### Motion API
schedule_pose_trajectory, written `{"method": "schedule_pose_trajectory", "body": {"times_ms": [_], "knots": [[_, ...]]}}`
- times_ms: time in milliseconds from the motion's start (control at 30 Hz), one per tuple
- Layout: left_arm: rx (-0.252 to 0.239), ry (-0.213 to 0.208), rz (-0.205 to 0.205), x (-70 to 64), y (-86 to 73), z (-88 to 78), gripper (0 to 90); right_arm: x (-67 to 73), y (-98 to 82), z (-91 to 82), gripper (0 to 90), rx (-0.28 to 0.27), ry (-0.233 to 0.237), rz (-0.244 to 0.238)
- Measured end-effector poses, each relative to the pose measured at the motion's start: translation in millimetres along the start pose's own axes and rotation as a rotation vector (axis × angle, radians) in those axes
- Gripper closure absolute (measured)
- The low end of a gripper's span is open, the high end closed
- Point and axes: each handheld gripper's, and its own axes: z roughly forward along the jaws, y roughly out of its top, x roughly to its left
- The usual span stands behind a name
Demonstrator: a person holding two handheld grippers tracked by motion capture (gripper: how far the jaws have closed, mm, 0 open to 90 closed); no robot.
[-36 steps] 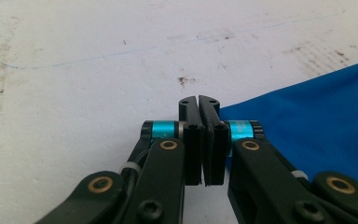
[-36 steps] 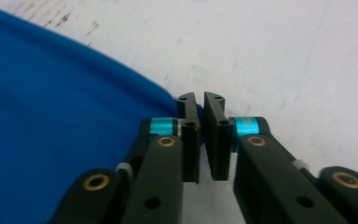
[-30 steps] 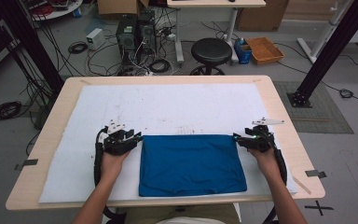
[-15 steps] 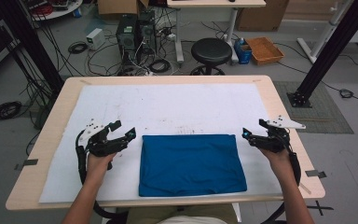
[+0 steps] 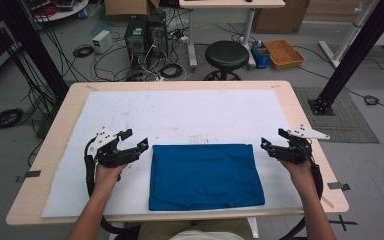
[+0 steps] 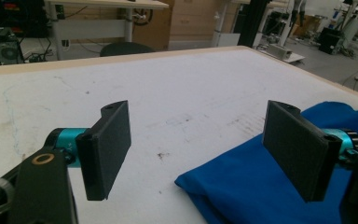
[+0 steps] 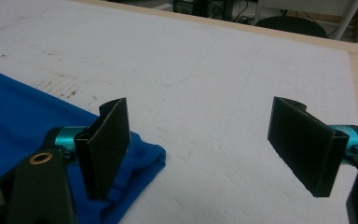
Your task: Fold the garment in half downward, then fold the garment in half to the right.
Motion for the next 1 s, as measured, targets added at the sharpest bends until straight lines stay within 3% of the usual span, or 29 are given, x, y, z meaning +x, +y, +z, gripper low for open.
{"method": "schedule_pose_trajectory", "body": {"times_ms": [167,467,833,1000], "knots": [[0.012,0.003,-0.003,0.5,-0.2,0.5,23.8,-3.7,-3.0,-1.4,20.9,0.004,-0.007,0.018],[0.033,0.005,-0.006,-3.3,0.9,2.1,23.8,0.3,-2.4,0.6,20.9,0.008,0.001,0.002],[0.105,0.017,-0.009,-9.2,-1.8,1.6,23.8,0.0,-3.1,0.5,20.9,0.012,0.006,-0.001],[0.175,-0.004,-0.027,-19.7,-5.3,-7.6,23.7,2.4,0.5,0.9,20.9,-0.002,0.022,0.002]]}}
